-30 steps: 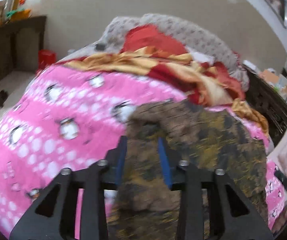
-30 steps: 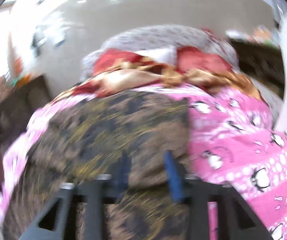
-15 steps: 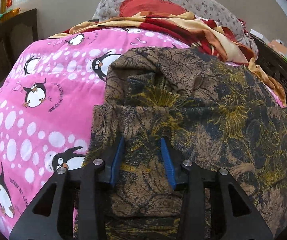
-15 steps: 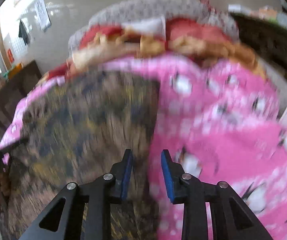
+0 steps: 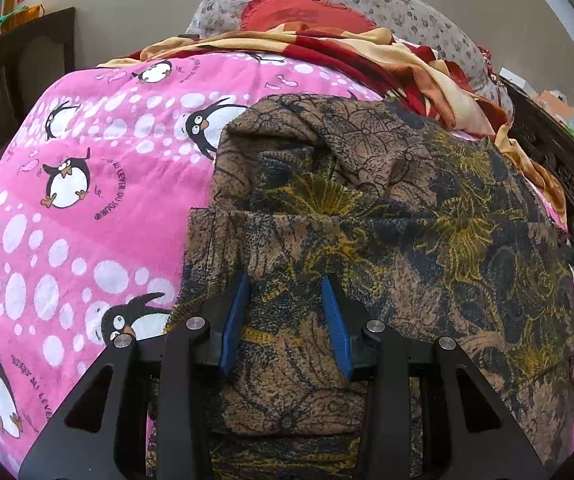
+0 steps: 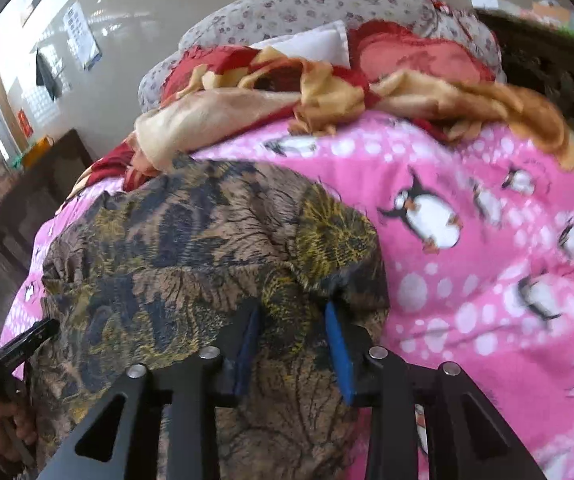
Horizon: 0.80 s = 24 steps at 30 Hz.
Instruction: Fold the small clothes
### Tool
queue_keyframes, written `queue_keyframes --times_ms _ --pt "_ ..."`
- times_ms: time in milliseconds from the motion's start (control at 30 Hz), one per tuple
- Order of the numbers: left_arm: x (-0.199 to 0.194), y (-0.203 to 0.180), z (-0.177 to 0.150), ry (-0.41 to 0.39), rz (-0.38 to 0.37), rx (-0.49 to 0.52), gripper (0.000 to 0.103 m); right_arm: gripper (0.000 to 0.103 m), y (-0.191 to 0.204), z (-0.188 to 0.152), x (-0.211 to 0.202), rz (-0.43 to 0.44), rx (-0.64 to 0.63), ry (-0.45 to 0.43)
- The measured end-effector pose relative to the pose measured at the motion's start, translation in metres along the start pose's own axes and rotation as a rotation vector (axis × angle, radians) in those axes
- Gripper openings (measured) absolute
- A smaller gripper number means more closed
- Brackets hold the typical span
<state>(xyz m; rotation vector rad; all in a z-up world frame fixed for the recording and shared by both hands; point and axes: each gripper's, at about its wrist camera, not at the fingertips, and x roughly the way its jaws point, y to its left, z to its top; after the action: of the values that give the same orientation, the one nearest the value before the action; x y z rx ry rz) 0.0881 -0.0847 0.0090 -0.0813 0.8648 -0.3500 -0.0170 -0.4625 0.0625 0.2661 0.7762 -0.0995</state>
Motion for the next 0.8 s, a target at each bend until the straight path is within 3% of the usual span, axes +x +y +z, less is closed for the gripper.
queue_keyframes --times_ms 100,200,233,300,400,467,567,633,700,800 --pt "0.0 0.0 0.0 0.0 0.002 0.001 0.037 0.031 0.022 -0.018 -0.033 0.022 -0.069 -0.035" --pt "0.0 0.0 0.0 0.0 0.005 0.004 0.037 0.032 0.018 -0.06 -0.006 -0.049 -0.074 0.116" --pt "0.0 0.0 0.0 0.001 0.007 0.006 0.037 0.032 0.017 -0.067 -0.01 -0.045 -0.089 0.037" --pt "0.0 0.0 0.001 0.003 0.01 0.009 0.037 0.032 0.019 -0.067 -0.009 -0.05 -0.113 0.024" --pt "-0.001 -0.006 0.005 0.03 0.031 0.05 0.038 0.032 0.025 -0.046 -0.01 -0.104 -0.065 0.133" --pt "-0.015 -0.009 0.008 0.044 0.031 0.071 0.038 0.032 0.042 -0.041 -0.029 -0.144 -0.092 0.089" --pt "-0.039 -0.003 0.001 0.026 -0.053 0.026 0.038 0.037 0.074 -0.041 -0.048 -0.131 -0.155 0.02" --pt "-0.037 -0.003 -0.01 0.06 -0.031 0.056 0.038 0.038 0.084 -0.048 -0.034 -0.109 -0.166 0.058" --pt "-0.028 -0.006 -0.024 0.096 -0.002 0.132 0.038 0.039 0.084 -0.065 0.0 -0.146 -0.178 0.164" --pt "-0.039 -0.006 -0.025 0.087 0.005 0.165 0.038 0.042 0.087 -0.077 -0.004 -0.169 -0.222 0.106"
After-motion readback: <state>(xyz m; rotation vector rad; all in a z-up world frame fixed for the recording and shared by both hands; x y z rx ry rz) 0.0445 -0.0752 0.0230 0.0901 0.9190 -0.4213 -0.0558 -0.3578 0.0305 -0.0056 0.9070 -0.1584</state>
